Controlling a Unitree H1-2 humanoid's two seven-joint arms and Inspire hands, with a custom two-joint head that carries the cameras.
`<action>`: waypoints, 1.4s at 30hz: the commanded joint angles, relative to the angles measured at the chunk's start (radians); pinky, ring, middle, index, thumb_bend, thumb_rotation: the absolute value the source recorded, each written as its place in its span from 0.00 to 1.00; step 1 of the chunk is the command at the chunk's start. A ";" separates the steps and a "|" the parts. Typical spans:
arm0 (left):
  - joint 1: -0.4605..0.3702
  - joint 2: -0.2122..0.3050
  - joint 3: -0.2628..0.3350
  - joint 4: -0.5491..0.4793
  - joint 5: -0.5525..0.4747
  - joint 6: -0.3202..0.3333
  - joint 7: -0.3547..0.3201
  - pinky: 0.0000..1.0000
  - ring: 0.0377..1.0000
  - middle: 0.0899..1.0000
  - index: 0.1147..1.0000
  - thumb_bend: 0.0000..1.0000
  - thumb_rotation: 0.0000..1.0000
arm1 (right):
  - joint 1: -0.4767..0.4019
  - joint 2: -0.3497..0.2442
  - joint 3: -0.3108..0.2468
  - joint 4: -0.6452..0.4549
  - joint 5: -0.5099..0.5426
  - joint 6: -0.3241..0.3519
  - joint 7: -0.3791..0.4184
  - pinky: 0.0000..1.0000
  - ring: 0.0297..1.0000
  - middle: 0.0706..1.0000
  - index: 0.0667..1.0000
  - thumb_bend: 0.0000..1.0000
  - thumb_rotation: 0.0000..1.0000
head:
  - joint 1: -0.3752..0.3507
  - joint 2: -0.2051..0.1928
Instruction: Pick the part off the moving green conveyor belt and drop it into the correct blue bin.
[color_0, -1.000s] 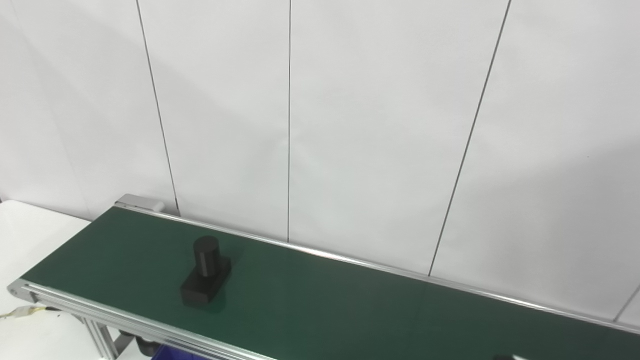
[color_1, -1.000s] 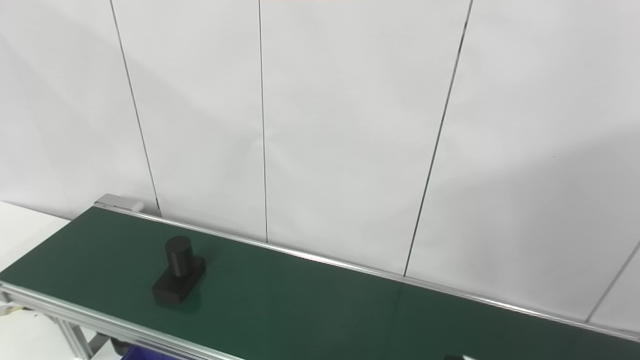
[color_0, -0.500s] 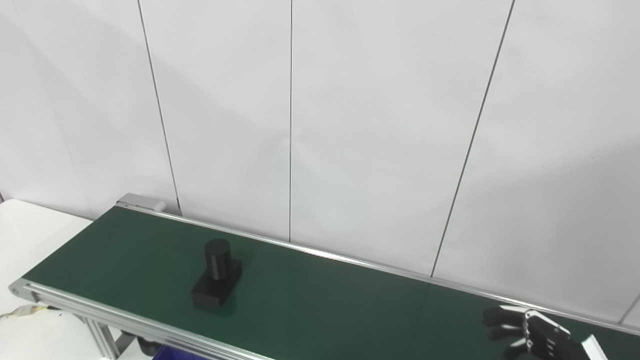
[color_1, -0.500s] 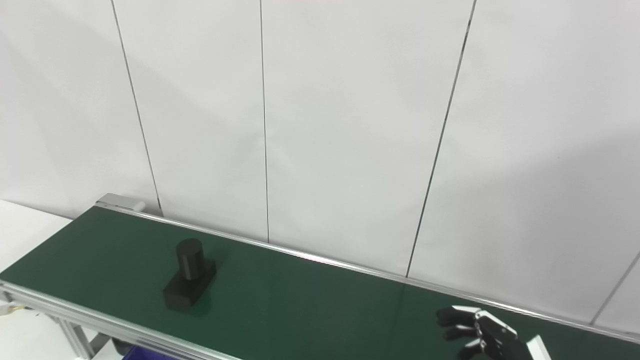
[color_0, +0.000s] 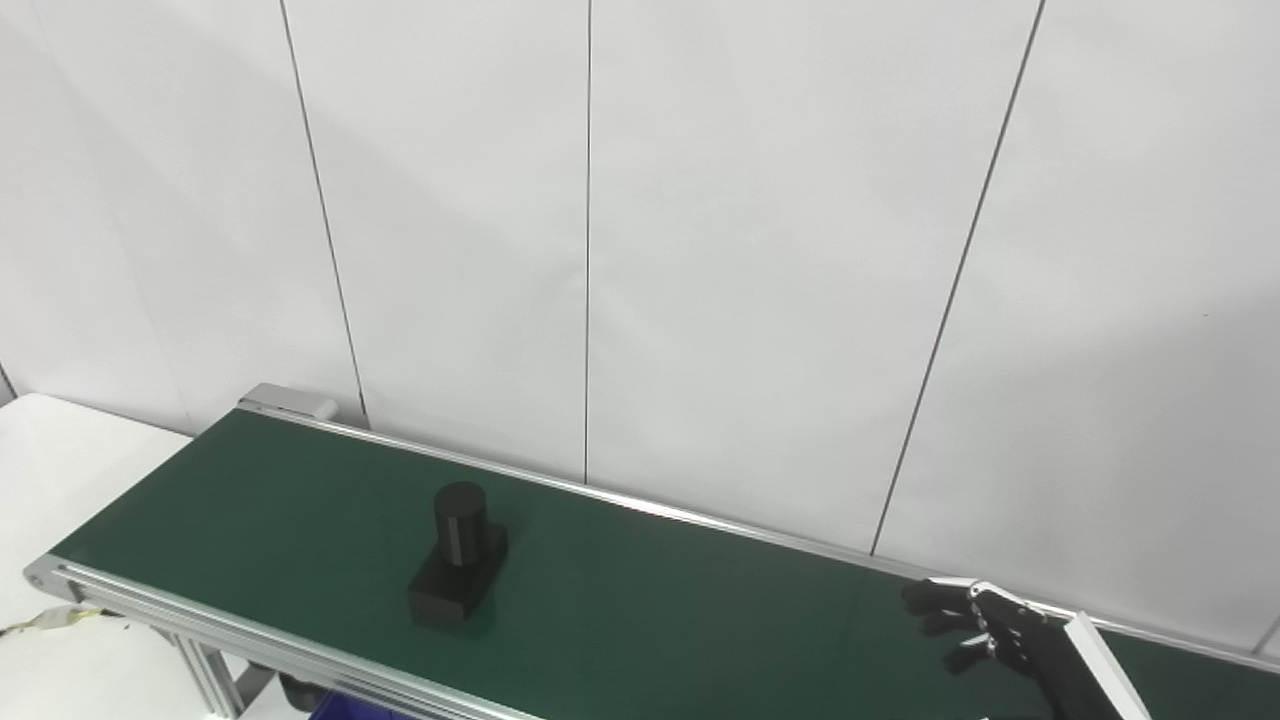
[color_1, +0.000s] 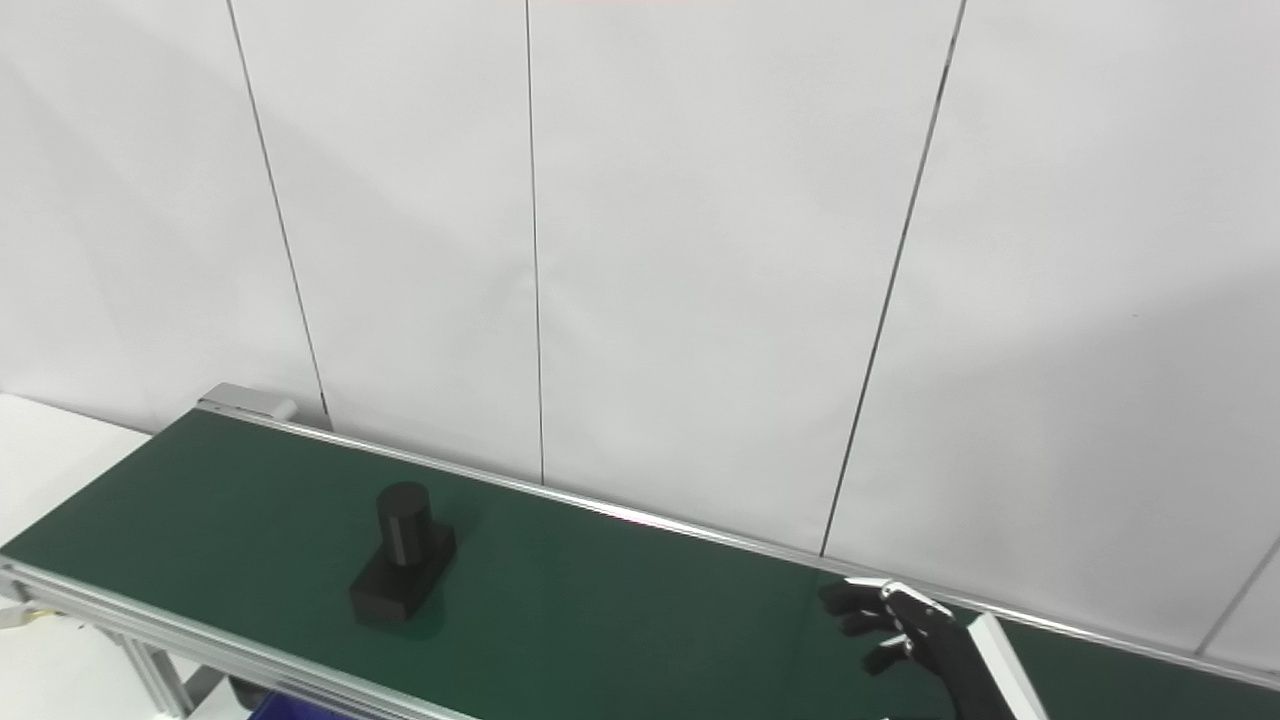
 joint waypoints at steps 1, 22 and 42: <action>-0.014 0.000 -0.004 -0.022 0.008 -0.040 0.002 0.63 0.72 0.77 0.77 1.00 0.34 | -0.034 -0.008 0.007 -0.010 -0.011 -0.048 0.003 0.60 0.72 0.73 0.73 0.66 0.12 | -0.001 0.001; -0.014 0.007 0.001 -0.025 0.010 -0.039 0.001 0.63 0.71 0.77 0.77 1.00 0.32 | -0.149 -0.054 0.030 0.180 -0.019 -0.112 0.056 0.76 0.85 0.86 0.87 0.58 0.31 | -0.027 0.015; -0.007 0.004 0.002 -0.038 0.008 -0.039 0.002 0.65 0.72 0.77 0.78 1.00 0.35 | -0.244 0.030 0.054 0.419 -0.103 -0.166 -0.040 0.74 0.84 0.86 0.88 0.63 0.39 | -0.038 0.032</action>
